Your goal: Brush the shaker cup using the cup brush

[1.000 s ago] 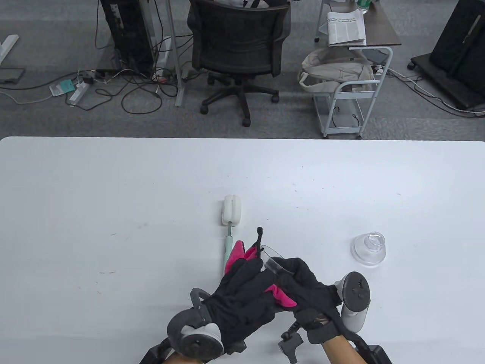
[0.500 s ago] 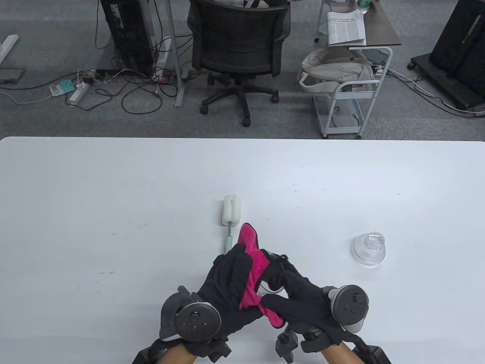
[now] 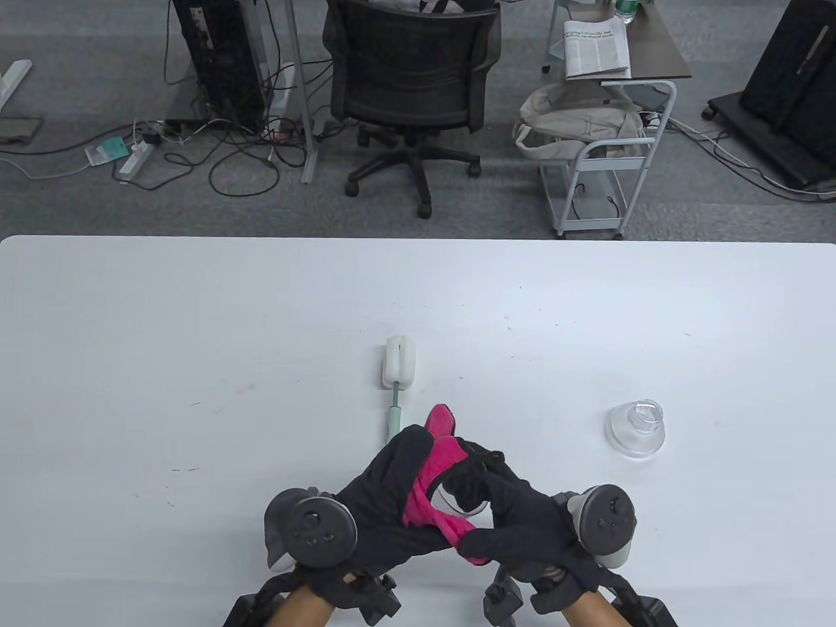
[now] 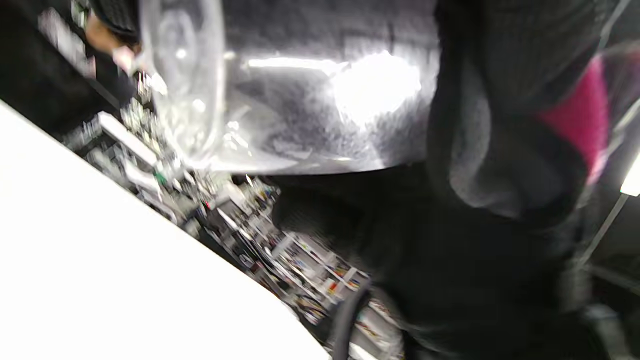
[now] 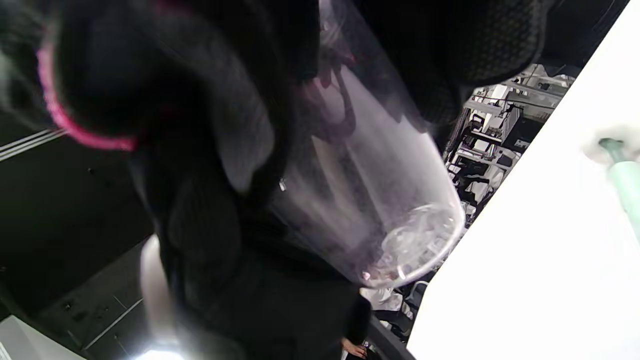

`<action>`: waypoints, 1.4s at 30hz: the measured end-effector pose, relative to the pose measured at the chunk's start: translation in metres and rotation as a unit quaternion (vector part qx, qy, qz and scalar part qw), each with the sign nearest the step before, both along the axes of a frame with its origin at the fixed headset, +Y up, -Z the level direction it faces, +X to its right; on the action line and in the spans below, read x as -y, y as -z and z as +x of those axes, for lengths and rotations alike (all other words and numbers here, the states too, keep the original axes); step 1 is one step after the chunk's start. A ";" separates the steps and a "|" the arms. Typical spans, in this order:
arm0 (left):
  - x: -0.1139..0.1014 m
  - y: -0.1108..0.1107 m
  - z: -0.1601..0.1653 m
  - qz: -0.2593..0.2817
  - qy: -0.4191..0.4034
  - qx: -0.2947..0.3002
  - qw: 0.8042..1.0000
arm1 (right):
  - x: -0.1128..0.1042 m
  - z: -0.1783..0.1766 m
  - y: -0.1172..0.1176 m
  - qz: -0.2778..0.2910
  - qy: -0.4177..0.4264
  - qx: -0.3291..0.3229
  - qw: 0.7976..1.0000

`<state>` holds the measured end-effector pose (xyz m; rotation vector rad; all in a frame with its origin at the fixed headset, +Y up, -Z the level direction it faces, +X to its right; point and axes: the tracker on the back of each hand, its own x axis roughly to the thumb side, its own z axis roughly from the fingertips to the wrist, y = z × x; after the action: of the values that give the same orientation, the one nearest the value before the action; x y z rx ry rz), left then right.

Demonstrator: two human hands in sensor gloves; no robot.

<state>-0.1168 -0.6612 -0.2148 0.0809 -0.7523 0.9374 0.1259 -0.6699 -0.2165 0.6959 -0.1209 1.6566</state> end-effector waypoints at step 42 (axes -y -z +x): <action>0.016 0.003 0.008 0.035 0.094 -0.039 0.994 | 0.003 0.005 0.007 0.005 -0.046 0.023 0.999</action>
<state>-0.1090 -0.6776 -0.2181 0.1057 -0.7070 0.7257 0.1305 -0.6726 -0.2238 0.6790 -0.1316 1.7620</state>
